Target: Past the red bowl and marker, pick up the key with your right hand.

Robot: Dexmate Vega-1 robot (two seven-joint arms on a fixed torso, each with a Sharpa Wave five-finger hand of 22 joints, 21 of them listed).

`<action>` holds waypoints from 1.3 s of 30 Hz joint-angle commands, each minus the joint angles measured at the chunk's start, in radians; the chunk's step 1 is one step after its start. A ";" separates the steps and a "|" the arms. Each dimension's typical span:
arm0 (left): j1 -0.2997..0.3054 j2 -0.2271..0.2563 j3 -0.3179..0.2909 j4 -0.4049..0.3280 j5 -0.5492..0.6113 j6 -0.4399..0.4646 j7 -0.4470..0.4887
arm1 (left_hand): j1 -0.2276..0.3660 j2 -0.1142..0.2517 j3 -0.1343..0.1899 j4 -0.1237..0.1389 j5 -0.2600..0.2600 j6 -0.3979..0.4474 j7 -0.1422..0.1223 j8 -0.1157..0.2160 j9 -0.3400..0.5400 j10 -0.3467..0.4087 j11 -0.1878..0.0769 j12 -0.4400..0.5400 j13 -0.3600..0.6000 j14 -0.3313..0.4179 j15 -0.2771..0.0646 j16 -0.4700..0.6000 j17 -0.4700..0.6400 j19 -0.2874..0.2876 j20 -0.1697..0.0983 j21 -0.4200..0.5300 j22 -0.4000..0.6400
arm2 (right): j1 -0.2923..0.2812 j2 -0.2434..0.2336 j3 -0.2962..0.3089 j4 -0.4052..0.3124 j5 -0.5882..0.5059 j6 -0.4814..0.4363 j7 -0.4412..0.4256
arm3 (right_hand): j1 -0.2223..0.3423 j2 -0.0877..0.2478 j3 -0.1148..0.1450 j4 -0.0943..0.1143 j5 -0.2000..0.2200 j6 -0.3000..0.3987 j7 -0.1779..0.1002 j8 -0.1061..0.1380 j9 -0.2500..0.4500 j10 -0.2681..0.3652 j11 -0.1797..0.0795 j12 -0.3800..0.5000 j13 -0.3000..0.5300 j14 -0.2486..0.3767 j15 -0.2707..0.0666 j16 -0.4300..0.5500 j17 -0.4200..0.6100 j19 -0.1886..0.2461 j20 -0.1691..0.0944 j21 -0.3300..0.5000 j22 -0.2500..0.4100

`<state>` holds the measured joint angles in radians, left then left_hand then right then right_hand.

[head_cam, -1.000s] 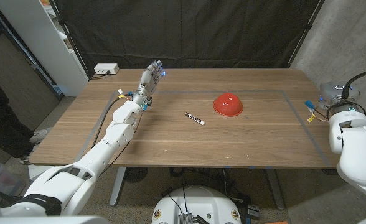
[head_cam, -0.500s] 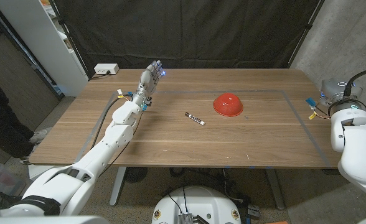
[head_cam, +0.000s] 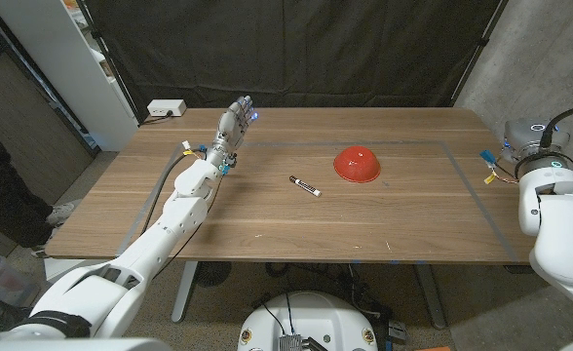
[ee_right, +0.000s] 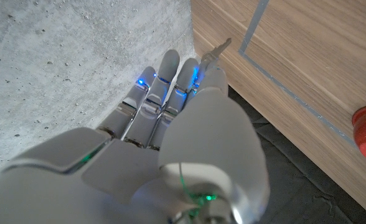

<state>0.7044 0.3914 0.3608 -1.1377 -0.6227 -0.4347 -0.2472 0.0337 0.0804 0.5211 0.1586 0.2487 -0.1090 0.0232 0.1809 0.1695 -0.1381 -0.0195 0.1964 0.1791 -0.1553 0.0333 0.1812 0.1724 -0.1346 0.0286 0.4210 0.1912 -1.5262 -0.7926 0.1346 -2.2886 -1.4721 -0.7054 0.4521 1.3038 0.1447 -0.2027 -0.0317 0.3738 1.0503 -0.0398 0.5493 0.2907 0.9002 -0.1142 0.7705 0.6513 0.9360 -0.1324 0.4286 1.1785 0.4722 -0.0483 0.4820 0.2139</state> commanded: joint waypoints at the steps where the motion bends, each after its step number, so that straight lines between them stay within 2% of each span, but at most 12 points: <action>1: 0.023 0.028 0.001 -0.050 -0.002 0.019 0.003 | 0.007 0.060 -0.003 0.001 0.007 -0.001 0.002 0.000 0.003 -0.002 0.000 0.002 0.004 0.004 0.000 0.001 0.001 0.005 -0.001 -0.001 0.000 | 0.019 0.020 -0.003 0.014 -0.010 0.010 -0.017 | 0.008 0.010 -0.008 0.001 0.008 0.041 -0.037 0.002 0.005 0.004 -0.007 -0.003 0.003 0.008 -0.086 -0.002 0.003 -0.001 -0.111 0.010 0.002; 13: 0.027 0.057 -0.002 -0.070 -0.011 0.024 -0.024 | 0.007 0.061 -0.004 0.001 0.007 -0.001 0.001 0.000 0.003 -0.002 0.000 0.002 0.004 0.004 -0.001 0.001 0.001 0.005 -0.001 -0.002 0.000 | 0.035 0.042 -0.011 0.010 -0.059 -0.009 -0.027 | 0.011 0.011 -0.014 0.005 0.009 0.042 -0.039 0.000 0.007 0.004 -0.007 -0.006 0.003 0.008 -0.085 -0.005 0.004 -0.002 -0.112 0.014 0.001; 25: 0.018 0.071 -0.012 -0.047 -0.024 0.002 -0.065 | 0.008 0.061 -0.004 0.000 0.007 0.000 0.000 0.001 0.003 -0.001 0.000 0.002 0.004 0.005 0.000 0.001 0.001 0.005 -0.001 -0.004 0.000 | 0.047 0.081 -0.034 0.009 -0.160 -0.007 -0.024 | 0.015 0.014 -0.020 0.011 0.011 0.043 -0.042 -0.006 0.005 0.008 -0.010 -0.009 0.001 0.011 -0.086 -0.007 0.006 -0.002 -0.113 0.019 0.001; 39: -0.008 0.076 -0.018 0.000 -0.042 -0.010 -0.134 | 0.008 0.061 -0.004 0.000 0.008 0.001 0.000 0.001 0.003 -0.002 0.000 0.002 0.004 0.005 -0.001 0.001 0.001 0.005 0.000 -0.006 0.000 | 0.083 0.142 -0.045 0.005 -0.255 0.026 0.026 | 0.019 0.018 -0.025 0.018 0.012 0.047 -0.042 -0.009 0.005 0.011 -0.009 -0.014 -0.002 0.014 -0.088 -0.010 0.006 -0.001 -0.112 0.025 0.000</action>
<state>0.7139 0.4624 0.3487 -1.1698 -0.6497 -0.4344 -0.3322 0.0336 0.0805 0.5211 0.1586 0.2487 -0.1089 0.0232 0.1809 0.1695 -0.1381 -0.0194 0.1964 0.1791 -0.1553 0.0333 0.1812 0.1724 -0.1347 0.0286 0.4211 0.1912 -1.4695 -0.6927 0.0994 -2.2790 -1.6572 -0.7026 0.4432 1.3183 0.1515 -0.2194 -0.0176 0.3818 1.0503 -0.0398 0.5414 0.2922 0.9078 -0.1214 0.7601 0.6498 0.9399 -0.1360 0.4248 1.1830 0.4724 -0.0483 0.5004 0.2140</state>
